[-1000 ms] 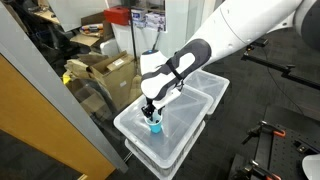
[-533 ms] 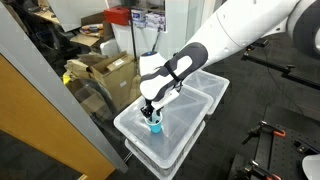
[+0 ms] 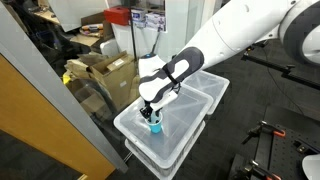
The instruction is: Take the marker out of the cup and put it on the table
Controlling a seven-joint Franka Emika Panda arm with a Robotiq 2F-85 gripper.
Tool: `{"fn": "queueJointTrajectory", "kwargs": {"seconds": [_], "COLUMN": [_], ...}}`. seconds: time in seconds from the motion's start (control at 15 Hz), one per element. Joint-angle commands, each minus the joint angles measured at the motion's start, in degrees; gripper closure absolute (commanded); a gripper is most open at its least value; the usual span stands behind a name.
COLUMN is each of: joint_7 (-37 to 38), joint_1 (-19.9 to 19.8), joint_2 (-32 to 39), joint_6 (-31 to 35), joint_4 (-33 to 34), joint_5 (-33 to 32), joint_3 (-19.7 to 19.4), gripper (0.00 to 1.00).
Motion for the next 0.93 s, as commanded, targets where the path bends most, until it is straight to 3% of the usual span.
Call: {"fn": "queueJointTrajectory", "kwargs": {"seconds": [0.0, 0.87], "joint_7": [1.8, 2.2], "joint_1": [0.5, 0.3], "joint_2": [1.4, 2.5], "joint_6": [-2.5, -5.6], "joint_4": [3.0, 5.0], "joint_5": [-0.4, -0.1], "joint_3": [-0.5, -0.4], "gripper": [0.44, 0.44]}}
